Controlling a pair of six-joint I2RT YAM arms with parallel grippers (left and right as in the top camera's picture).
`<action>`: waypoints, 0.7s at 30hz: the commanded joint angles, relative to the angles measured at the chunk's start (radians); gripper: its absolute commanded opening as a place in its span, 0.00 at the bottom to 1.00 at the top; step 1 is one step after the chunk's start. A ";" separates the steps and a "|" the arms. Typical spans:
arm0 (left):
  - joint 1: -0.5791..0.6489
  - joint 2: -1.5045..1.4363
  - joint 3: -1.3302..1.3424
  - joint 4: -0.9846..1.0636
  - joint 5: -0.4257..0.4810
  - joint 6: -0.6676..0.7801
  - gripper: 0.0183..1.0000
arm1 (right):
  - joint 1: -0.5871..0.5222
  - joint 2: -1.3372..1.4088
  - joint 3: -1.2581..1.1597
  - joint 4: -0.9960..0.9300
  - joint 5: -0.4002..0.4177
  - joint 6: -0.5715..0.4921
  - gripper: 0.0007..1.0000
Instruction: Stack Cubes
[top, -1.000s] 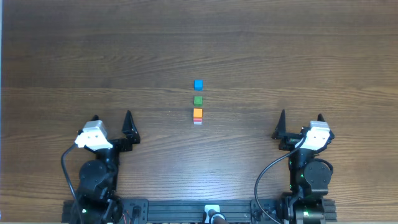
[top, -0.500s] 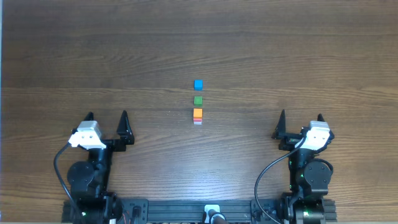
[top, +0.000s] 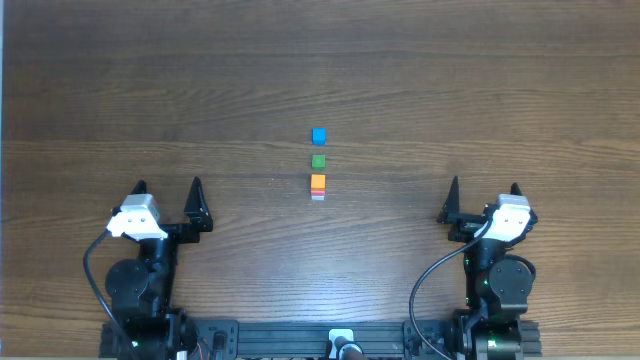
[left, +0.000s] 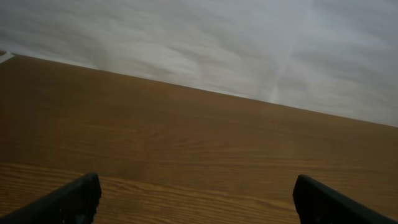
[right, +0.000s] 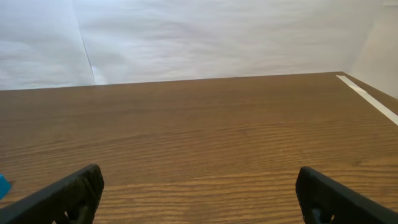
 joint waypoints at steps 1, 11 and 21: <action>0.005 -0.010 -0.010 0.001 0.013 0.015 1.00 | 0.005 -0.006 -0.005 -0.004 -0.008 -0.005 0.99; 0.005 -0.008 -0.010 0.000 0.002 0.015 1.00 | 0.005 -0.006 -0.005 -0.004 -0.008 -0.005 0.99; 0.005 -0.008 -0.010 0.000 0.002 0.015 1.00 | 0.005 -0.006 -0.005 0.003 0.010 -0.005 0.99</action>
